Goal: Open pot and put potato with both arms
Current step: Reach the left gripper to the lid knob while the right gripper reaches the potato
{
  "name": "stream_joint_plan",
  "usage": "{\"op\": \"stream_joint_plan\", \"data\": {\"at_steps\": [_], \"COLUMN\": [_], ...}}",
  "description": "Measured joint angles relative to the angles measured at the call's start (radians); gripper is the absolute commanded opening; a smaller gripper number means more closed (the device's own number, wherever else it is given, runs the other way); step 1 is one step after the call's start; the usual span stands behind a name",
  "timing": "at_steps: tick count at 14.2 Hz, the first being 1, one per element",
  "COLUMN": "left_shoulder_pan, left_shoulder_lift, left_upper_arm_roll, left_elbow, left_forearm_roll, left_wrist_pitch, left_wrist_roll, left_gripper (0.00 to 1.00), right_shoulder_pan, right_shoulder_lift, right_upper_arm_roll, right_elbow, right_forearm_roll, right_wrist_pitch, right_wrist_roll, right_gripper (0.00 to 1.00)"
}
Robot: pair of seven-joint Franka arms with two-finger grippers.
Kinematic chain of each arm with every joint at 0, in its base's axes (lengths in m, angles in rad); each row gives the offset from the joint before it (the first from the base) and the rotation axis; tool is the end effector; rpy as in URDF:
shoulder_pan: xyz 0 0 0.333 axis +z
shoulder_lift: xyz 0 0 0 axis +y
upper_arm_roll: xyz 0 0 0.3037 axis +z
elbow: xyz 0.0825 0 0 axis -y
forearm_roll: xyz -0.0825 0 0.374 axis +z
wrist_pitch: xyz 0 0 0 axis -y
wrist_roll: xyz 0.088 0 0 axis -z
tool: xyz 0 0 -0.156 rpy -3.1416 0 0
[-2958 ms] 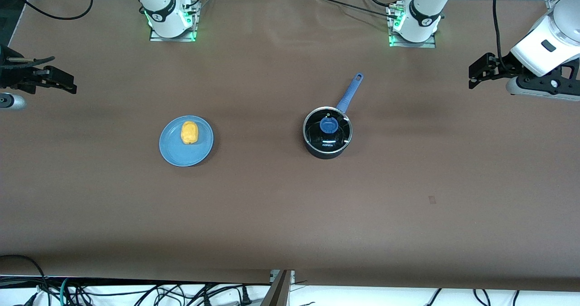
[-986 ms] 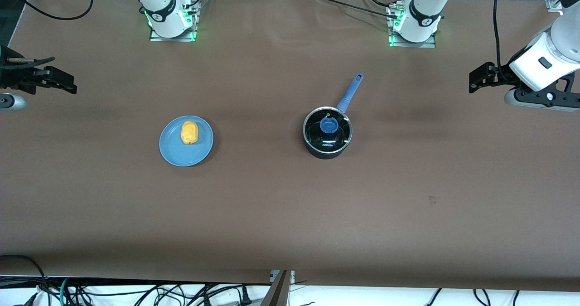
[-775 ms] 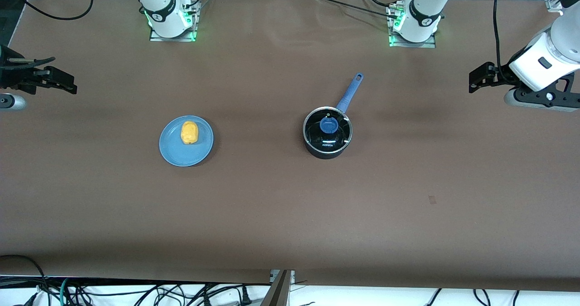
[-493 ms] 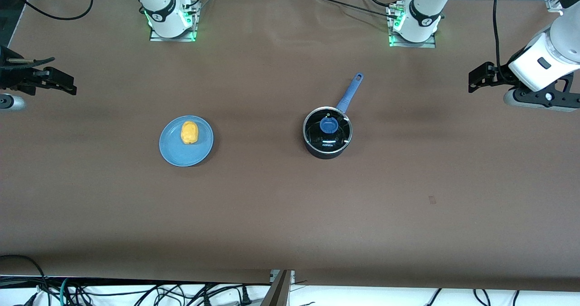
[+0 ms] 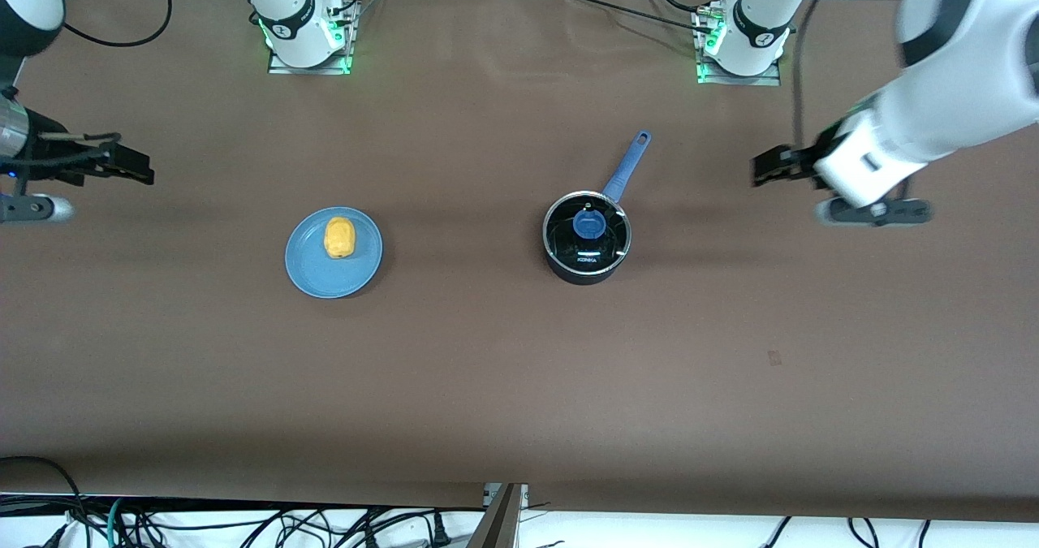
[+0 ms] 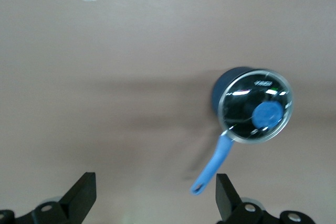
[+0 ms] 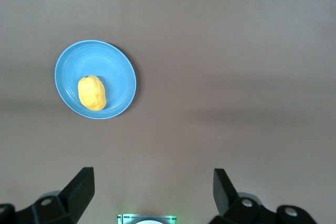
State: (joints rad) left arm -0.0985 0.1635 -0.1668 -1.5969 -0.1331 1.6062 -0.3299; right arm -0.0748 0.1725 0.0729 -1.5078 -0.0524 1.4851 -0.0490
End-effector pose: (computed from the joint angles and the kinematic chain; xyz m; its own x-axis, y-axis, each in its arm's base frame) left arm 0.5524 -0.1661 0.4652 0.9785 0.0682 -0.1945 0.0889 -0.9911 0.0995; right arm 0.5702 -0.0122 0.4894 0.9798 0.0440 -0.1952 0.0508 -0.9983 0.0301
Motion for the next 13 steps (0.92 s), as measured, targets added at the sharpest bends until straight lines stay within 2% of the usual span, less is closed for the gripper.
{"op": "stream_joint_plan", "data": {"at_steps": [4,6,10,13], "left_shoulder_pan": [-0.016,-0.022,-0.09,-0.135], "left_shoulder_lift": [0.099,0.155,0.264,0.307], "left_upper_arm_roll": [-0.151,-0.194,-0.205,-0.206], "left_elbow": [-0.003,-0.004,-0.014,-0.076], "left_forearm_roll": [0.0,0.0,0.0,0.0], "left_wrist_pitch": [0.141,0.215,0.299,0.4], "left_wrist_roll": [-0.268,-0.344,-0.371,-0.378], "left_gripper": [1.0,1.0,1.0,1.0], "right_shoulder_pan": [0.011,0.05,0.108,0.11], "right_shoulder_lift": [0.081,0.137,0.221,0.26], "right_upper_arm_roll": [0.006,0.007,0.024,0.068], "right_elbow": [-0.001,-0.006,-0.103,-0.184], "right_forearm_roll": [0.003,0.005,0.005,0.005], "right_wrist_pitch": [0.02,0.073,0.25,0.364], "right_wrist_roll": [0.0,0.036,0.215,0.319], "right_gripper": [1.0,1.0,1.0,1.0]}}
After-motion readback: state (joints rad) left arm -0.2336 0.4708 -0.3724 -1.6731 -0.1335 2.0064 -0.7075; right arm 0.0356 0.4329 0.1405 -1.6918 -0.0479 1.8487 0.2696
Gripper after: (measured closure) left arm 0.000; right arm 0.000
